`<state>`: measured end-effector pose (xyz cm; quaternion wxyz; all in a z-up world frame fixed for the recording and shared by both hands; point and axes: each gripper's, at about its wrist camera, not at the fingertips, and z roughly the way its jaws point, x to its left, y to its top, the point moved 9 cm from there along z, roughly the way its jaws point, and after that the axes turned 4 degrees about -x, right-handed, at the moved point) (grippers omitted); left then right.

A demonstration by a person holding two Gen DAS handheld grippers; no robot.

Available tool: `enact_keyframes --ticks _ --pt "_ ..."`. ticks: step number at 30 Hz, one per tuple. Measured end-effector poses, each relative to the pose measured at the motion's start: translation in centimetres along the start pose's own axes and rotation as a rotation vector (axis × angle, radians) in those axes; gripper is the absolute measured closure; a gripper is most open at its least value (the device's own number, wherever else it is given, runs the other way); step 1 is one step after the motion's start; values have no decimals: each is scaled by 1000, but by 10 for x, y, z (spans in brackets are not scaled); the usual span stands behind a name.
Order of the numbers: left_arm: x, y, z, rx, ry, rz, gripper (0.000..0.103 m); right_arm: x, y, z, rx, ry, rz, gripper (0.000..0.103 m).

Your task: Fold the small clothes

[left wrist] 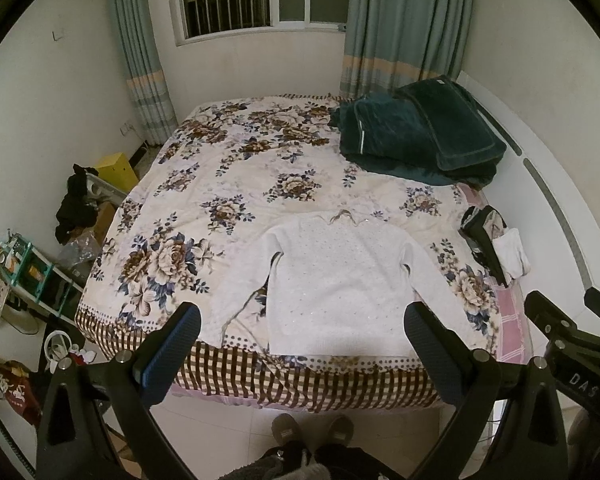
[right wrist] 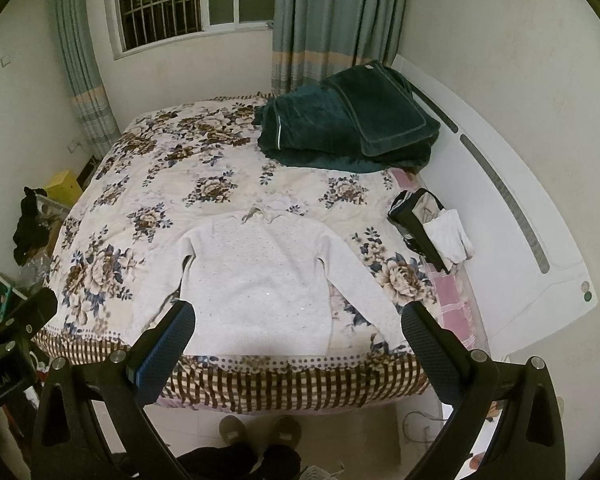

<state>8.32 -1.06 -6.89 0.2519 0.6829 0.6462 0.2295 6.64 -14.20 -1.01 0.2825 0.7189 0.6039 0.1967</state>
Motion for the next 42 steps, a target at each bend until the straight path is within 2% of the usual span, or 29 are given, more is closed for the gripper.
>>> enact_keyframes --ticks 4,6,9,14,17,20,22,24,29,32,34,35,36,38,42 --pt "8 9 26 -65 49 12 0 -16 -11 51 46 15 94 0" --pt "12 11 49 -98 76 27 0 -32 -21 81 76 -15 148 0" --pt "18 2 96 -93 109 59 0 -69 -49 138 155 -81 258 0" --pt "11 -25 195 -1 142 118 0 -165 -119 240 321 -157 480 0" --pt "3 -46 250 78 174 136 0 -237 -168 302 379 -201 625 2" --pt "-7 -65 297 141 205 140 0 -303 -215 364 418 -212 778 14" --pt "-13 -81 334 184 234 146 0 -345 -254 418 470 -222 873 15" --pt "-15 -96 362 220 257 138 0 -375 -289 470 511 -192 969 15" --pt "-20 -151 448 382 297 80 0 -408 -376 583 623 -170 1119 14" --pt "-24 -171 484 430 322 71 0 -403 -402 633 640 -86 1211 14" --pt "-27 -178 502 446 336 73 0 -400 -402 650 619 -60 1218 14" --pt "-29 -182 511 451 339 75 0 -399 -395 655 587 -57 1201 23" --pt "-31 -185 520 455 340 80 0 -398 -388 659 571 -64 1167 55" --pt "-38 -186 533 456 330 94 0 -394 -373 662 559 -37 1112 94" --pt "-55 -182 551 448 278 95 0 -424 -327 647 446 -82 988 95"
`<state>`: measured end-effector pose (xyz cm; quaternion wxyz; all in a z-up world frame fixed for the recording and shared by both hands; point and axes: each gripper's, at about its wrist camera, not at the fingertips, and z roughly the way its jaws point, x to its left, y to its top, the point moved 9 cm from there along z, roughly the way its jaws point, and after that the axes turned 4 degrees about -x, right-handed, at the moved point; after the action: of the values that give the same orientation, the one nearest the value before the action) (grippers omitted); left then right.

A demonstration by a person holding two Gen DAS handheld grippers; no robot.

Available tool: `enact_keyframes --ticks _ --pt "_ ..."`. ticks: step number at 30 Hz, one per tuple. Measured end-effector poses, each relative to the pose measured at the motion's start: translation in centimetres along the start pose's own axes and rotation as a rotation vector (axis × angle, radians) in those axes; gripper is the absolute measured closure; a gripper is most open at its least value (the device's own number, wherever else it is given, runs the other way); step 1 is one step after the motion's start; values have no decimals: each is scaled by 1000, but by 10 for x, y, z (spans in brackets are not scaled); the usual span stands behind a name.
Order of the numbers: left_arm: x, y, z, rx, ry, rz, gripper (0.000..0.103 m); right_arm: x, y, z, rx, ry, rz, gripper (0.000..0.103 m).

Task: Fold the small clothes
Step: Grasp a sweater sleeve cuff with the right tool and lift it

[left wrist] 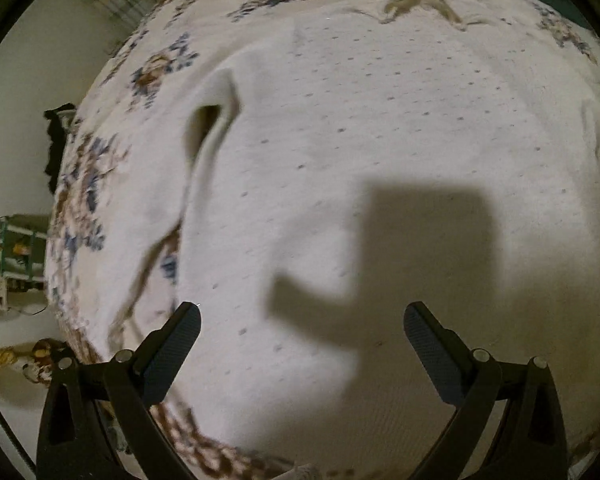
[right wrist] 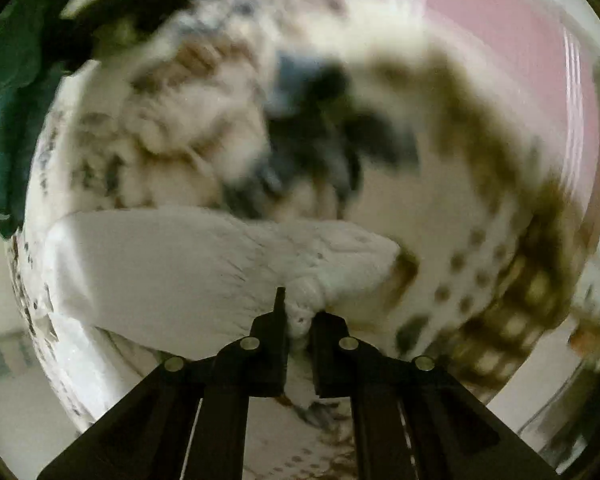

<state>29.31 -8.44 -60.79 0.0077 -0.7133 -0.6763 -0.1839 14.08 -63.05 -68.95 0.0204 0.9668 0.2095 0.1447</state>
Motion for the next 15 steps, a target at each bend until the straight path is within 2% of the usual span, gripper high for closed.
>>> enact_keyframes --ticks 3,5,8,11,15 --pt "-14 8 0 -29 -43 20 0 -3 45 -27 -95 -38 -27 95" --pt "-22 11 3 -41 -64 34 0 -7 79 -30 -135 -85 -44 95" --pt "-27 13 9 -38 -85 30 0 4 119 -31 -155 -97 -50 95" --pt "-25 13 16 -28 -106 4 0 17 136 -37 -179 -123 -96 95" --pt "-14 10 25 -18 -108 -30 0 50 133 -52 -188 -108 -116 95"
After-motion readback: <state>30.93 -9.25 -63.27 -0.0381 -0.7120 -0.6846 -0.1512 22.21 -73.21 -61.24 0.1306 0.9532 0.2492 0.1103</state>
